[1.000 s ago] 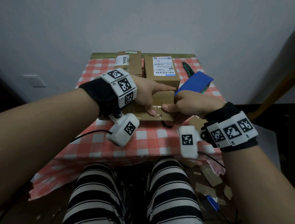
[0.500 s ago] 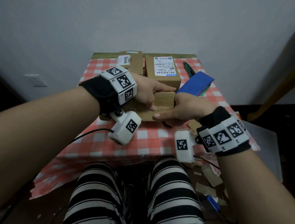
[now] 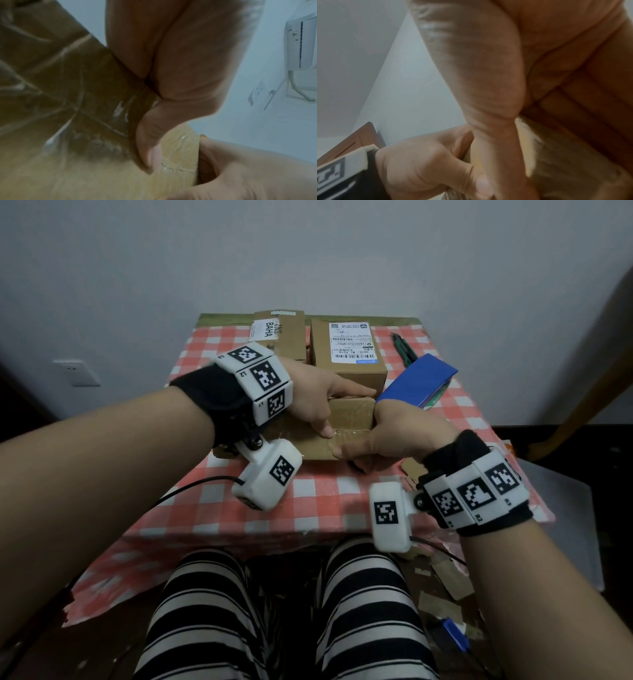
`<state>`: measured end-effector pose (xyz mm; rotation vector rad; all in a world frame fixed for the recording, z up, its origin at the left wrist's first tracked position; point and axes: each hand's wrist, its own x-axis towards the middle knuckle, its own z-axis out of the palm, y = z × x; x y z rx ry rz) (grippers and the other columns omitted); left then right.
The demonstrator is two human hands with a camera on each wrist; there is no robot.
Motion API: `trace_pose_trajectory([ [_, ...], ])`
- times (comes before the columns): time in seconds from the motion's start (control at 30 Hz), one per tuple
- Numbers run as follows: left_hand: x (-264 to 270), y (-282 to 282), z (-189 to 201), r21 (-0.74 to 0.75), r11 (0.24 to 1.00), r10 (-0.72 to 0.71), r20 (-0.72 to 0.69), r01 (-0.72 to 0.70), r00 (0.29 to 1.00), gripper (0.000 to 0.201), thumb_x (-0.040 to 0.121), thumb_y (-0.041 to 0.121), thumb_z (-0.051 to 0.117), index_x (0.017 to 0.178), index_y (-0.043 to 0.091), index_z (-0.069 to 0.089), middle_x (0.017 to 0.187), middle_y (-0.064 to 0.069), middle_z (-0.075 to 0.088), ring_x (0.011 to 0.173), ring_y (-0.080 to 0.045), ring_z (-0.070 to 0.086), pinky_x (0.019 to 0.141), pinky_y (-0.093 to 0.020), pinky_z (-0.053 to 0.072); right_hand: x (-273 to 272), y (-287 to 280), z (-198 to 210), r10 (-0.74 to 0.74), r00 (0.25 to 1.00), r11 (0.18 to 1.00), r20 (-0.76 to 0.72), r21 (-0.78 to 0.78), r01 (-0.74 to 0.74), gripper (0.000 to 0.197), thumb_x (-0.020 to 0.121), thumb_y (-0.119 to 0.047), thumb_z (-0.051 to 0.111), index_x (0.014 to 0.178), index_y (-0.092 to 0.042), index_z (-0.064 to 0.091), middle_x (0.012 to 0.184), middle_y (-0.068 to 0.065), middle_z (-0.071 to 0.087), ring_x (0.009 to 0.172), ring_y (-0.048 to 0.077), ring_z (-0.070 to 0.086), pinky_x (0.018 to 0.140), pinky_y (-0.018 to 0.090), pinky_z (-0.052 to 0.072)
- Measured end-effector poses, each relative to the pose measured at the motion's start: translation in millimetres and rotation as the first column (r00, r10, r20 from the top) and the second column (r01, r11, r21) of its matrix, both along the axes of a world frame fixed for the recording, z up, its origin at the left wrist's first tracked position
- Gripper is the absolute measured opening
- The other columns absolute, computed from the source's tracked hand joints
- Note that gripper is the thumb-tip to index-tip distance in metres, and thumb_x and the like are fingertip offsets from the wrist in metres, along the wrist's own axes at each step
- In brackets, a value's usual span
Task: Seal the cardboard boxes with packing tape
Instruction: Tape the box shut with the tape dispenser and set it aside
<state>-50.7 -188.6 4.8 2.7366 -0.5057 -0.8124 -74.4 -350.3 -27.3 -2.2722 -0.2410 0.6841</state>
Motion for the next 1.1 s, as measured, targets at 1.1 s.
trace_pose_trajectory([
  [1.1, -19.6, -4.7, 15.8, 0.045, 0.999, 0.018, 0.004, -0.018, 1.0, 0.09, 0.084, 0.008, 0.065, 0.15, 0.046, 0.017, 0.149, 0.005, 0.037, 0.127, -0.013, 0.039, 0.106, -0.031, 0.034, -1.1, -18.0, 10.3, 0.022, 0.998, 0.998, -0.066, -0.059, -0.026, 0.027, 0.091, 0.007, 0.047, 0.112, -0.005, 0.06, 0.092, 0.019, 0.074, 0.08, 0.028, 0.074, 0.082, 0.049, 0.059],
])
